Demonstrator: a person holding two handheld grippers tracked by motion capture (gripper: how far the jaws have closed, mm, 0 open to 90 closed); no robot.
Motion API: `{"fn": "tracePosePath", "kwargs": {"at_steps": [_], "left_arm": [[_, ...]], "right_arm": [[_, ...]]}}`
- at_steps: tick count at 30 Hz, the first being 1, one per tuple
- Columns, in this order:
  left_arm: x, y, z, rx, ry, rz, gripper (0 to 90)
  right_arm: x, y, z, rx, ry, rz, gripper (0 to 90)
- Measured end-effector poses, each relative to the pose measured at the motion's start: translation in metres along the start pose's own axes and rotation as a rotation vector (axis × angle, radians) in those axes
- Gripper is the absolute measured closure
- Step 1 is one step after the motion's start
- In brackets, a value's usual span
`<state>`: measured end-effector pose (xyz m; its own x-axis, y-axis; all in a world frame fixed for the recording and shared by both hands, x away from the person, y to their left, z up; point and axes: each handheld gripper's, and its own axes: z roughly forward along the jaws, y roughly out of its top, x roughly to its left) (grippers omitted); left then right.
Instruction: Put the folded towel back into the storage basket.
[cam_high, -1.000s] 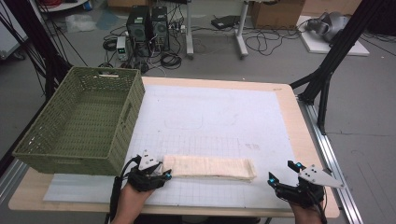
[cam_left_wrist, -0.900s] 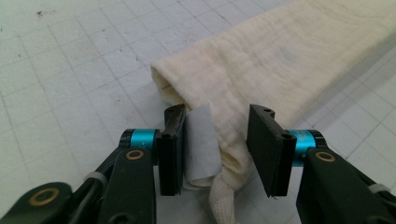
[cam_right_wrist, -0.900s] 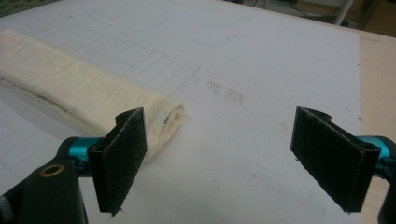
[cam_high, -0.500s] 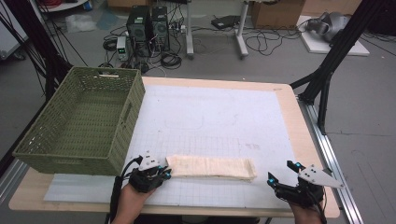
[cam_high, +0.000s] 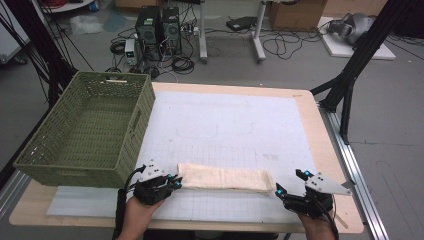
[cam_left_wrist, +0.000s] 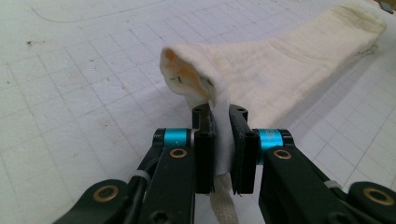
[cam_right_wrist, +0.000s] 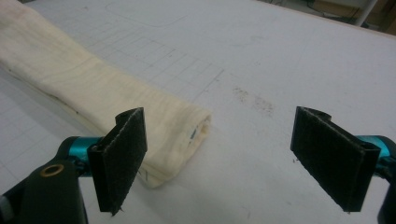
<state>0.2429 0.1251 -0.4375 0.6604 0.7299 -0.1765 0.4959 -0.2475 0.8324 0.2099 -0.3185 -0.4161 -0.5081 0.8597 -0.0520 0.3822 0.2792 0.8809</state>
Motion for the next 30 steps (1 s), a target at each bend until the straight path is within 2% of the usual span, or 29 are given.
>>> {"fn": "tracePosePath", "kwargs": {"at_steps": [2, 6, 11, 14, 15, 16, 22, 23, 27, 30], "left_arm": [[0.000, 0.000, -0.001, -0.004, 0.002, 0.000, 81.6], [0.000, 0.000, -0.001, -0.005, 0.003, 0.004, 81.6], [0.000, 0.000, -0.001, -0.002, 0.004, 0.007, 81.5], [0.000, -0.001, -0.001, 0.001, 0.003, 0.007, 81.5], [0.000, -0.001, -0.001, 0.001, 0.003, 0.007, 81.5], [0.000, -0.001, -0.001, 0.001, 0.003, 0.006, 81.4], [0.001, -0.001, -0.001, 0.008, 0.003, 0.007, 81.1], [0.001, -0.001, -0.001, 0.011, 0.004, 0.008, 81.0], [0.001, -0.002, 0.000, 0.016, 0.006, 0.009, 80.9], [0.001, -0.002, 0.000, 0.018, 0.007, 0.010, 80.9]], "right_arm": [[0.003, -0.001, 0.008, 0.016, 0.014, 0.015, 22.1], [0.005, -0.004, 0.017, 0.048, 0.017, 0.010, 26.8], [0.008, -0.010, 0.028, 0.096, 0.035, 0.010, 39.6], [0.008, -0.011, 0.031, 0.113, 0.044, 0.004, 41.5], [0.009, -0.012, 0.034, 0.134, 0.045, 0.003, 43.0], [0.012, -0.014, 0.038, 0.180, 0.037, -0.013, 43.5], [0.016, -0.014, 0.041, 0.191, 0.038, -0.005, 45.3], [0.016, -0.015, 0.042, 0.185, 0.040, 0.002, 46.5], [0.016, -0.016, 0.043, 0.200, 0.054, 0.083, 51.2], [0.017, -0.017, 0.043, 0.190, 0.075, 0.115, 59.5]]}}
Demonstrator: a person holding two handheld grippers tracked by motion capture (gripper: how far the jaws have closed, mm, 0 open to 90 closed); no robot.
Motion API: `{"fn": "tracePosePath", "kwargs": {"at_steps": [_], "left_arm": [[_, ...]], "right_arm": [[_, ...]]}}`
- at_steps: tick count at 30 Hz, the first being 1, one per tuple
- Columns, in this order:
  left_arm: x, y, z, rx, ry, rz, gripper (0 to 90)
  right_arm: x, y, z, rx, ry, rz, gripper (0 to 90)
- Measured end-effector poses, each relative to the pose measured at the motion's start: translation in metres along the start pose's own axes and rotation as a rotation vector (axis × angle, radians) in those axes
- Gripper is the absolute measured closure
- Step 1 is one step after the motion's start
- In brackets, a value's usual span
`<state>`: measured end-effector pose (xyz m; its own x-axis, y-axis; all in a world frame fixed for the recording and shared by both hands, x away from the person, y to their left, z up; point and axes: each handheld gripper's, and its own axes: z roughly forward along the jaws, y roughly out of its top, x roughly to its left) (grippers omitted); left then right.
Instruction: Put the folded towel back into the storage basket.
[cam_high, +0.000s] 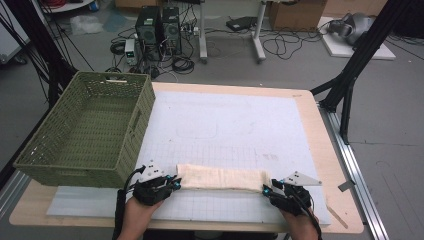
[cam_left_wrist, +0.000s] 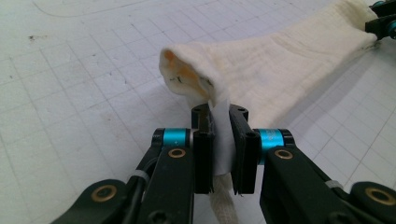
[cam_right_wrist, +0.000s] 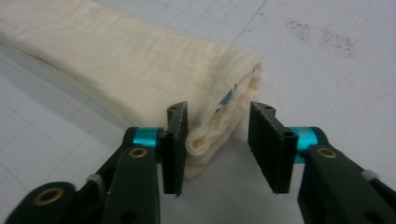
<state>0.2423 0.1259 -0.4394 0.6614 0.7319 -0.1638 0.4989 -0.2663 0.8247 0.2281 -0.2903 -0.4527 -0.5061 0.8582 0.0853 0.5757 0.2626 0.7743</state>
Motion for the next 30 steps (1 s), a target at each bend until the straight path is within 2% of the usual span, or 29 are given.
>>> {"fn": "tracePosePath", "kwargs": {"at_steps": [2, 5, 6, 7, 8, 12, 18, 26, 27, 30], "left_arm": [[0.000, 0.000, 0.000, 0.002, 0.000, -0.001, 81.0], [0.000, 0.000, 0.001, 0.002, 0.004, 0.003, 81.1], [0.000, 0.000, 0.001, 0.000, 0.004, 0.002, 81.3], [0.000, 0.000, 0.001, -0.001, 0.004, 0.003, 81.3], [0.001, 0.000, 0.001, 0.003, 0.006, 0.006, 81.4], [0.002, 0.001, 0.000, -0.008, 0.008, -0.002, 81.7], [0.003, 0.003, -0.007, -0.039, -0.003, 0.002, 81.9], [0.001, 0.006, -0.012, -0.079, -0.031, 0.016, 81.9], [0.000, 0.006, -0.013, -0.085, -0.034, 0.016, 82.0], [0.000, 0.008, -0.015, -0.099, -0.044, 0.018, 82.0]], "right_arm": [[0.000, 0.000, 0.000, 0.004, 0.013, 0.036, 62.1], [-0.001, 0.000, 0.000, 0.006, 0.022, 0.047, 64.8], [-0.002, 0.000, 0.000, 0.011, 0.046, 0.054, 72.1], [-0.002, 0.000, 0.000, 0.011, 0.046, 0.054, 72.1], [-0.003, 0.001, 0.000, 0.019, 0.082, 0.061, 80.2], [0.002, 0.005, 0.000, 0.040, 0.069, 0.021, 81.8], [0.000, 0.008, -0.006, 0.034, 0.079, -0.034, 82.9], [-0.006, 0.014, -0.022, -0.079, 0.100, -0.084, 82.9], [-0.008, 0.015, -0.026, -0.111, 0.103, -0.087, 82.9], [-0.011, 0.016, -0.030, -0.140, 0.114, -0.079, 82.9]]}}
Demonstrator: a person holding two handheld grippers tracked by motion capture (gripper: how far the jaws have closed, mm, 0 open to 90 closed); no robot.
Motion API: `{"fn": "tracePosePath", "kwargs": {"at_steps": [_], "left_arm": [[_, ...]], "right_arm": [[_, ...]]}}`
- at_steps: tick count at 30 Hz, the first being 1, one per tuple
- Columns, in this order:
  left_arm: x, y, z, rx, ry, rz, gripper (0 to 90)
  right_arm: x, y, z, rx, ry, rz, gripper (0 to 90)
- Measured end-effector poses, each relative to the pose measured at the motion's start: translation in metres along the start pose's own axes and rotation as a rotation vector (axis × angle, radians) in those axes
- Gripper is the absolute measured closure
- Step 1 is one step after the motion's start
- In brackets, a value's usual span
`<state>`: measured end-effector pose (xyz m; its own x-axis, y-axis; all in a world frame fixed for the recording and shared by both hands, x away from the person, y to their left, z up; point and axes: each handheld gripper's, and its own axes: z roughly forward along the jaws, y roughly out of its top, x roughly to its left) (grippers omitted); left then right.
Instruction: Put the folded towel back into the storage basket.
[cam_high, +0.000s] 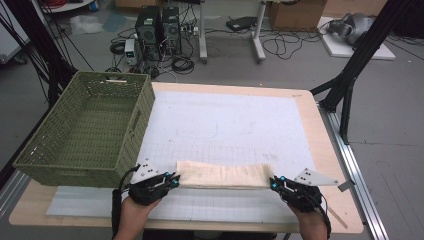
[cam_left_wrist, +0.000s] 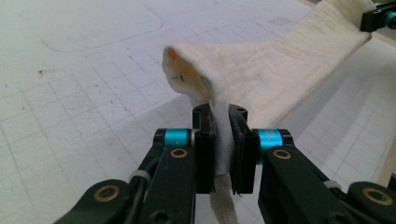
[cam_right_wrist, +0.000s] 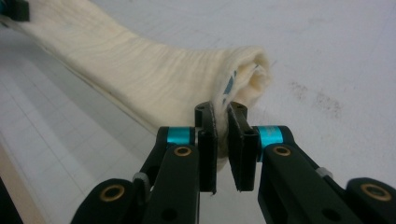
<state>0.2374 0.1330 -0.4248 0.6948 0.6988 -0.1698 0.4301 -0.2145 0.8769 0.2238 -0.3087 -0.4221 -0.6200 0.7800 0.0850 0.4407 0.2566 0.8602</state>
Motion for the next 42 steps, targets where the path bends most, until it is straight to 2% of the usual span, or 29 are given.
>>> {"fn": "tracePosePath", "kwargs": {"at_steps": [3, 7, 11, 12, 19, 30, 38, 42], "left_arm": [[-0.002, 0.002, -0.003, -0.023, -0.008, 0.009, 82.0], [-0.004, 0.005, -0.010, -0.054, -0.012, 0.047, 82.0], [-0.005, 0.010, -0.018, -0.105, -0.014, 0.076, 82.0], [-0.005, 0.011, -0.019, -0.116, -0.015, 0.080, 82.0], [-0.005, 0.016, -0.029, -0.165, -0.021, 0.095, 82.0], [-0.002, 0.031, -0.048, -0.219, 0.002, 0.095, 82.3], [0.000, 0.038, -0.062, -0.254, 0.033, 0.107, 82.4], [0.003, 0.042, -0.069, -0.272, 0.042, 0.107, 82.4]], "right_arm": [[-0.003, 0.001, -0.004, -0.032, 0.009, 0.000, 82.9], [-0.004, 0.005, -0.006, -0.059, 0.013, -0.031, 82.9], [-0.004, 0.008, -0.008, -0.090, 0.020, -0.040, 82.9], [-0.005, 0.013, -0.010, -0.116, 0.024, -0.049, 82.9], [-0.010, 0.028, -0.011, -0.171, 0.043, -0.058, 82.9], [-0.024, 0.071, 0.013, -0.195, 0.060, -0.099, 83.0], [-0.026, 0.103, 0.030, -0.208, 0.069, -0.123, 83.0], [-0.027, 0.115, 0.039, -0.214, 0.089, -0.124, 83.1]]}}
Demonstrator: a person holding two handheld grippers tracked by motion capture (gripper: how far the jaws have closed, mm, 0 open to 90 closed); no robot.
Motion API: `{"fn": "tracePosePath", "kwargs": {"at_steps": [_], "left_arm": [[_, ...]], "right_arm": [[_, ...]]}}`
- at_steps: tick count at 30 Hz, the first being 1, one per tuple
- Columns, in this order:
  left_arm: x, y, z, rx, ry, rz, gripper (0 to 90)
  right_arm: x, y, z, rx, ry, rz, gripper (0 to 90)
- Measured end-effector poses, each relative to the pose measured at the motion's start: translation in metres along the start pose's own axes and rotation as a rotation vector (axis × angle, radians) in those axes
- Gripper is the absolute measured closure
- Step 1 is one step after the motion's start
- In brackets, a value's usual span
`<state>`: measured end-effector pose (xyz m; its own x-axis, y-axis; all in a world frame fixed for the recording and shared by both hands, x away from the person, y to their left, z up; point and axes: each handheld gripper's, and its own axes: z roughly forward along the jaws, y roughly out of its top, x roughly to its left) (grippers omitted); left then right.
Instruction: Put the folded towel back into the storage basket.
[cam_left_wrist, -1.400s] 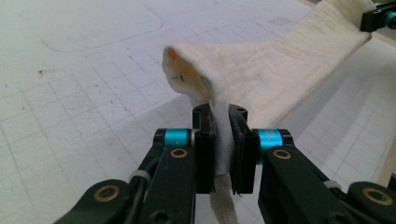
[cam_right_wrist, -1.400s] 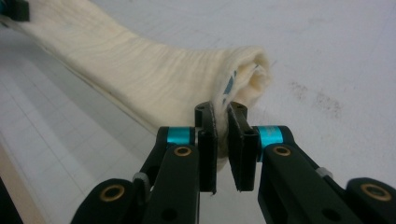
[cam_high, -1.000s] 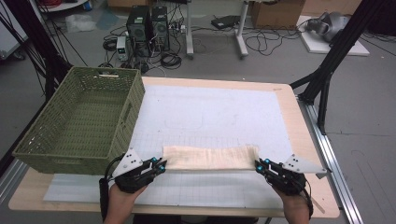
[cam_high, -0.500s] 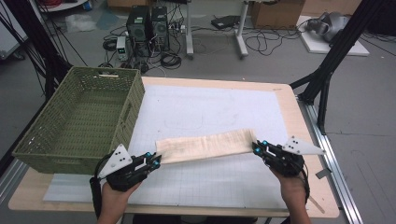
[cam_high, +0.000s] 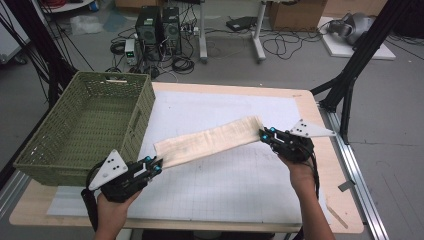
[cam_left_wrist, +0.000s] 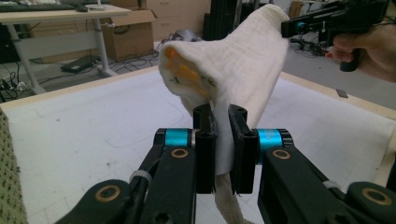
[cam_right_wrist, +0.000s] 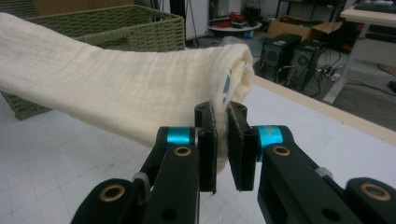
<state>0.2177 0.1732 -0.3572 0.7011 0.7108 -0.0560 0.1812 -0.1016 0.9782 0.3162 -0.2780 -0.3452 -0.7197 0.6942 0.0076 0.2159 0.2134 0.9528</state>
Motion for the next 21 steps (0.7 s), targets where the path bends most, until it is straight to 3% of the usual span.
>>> {"fn": "tracePosePath", "kwargs": {"at_steps": [9, 21], "left_arm": [[0.006, 0.007, -0.012, -0.033, 0.035, 0.000, 82.4], [0.015, 0.012, -0.030, -0.062, 0.090, -0.010, 82.4]], "right_arm": [[-0.003, 0.027, 0.027, -0.033, 0.022, -0.023, 83.2], [-0.004, 0.064, 0.074, -0.030, 0.054, -0.064, 83.1]]}}
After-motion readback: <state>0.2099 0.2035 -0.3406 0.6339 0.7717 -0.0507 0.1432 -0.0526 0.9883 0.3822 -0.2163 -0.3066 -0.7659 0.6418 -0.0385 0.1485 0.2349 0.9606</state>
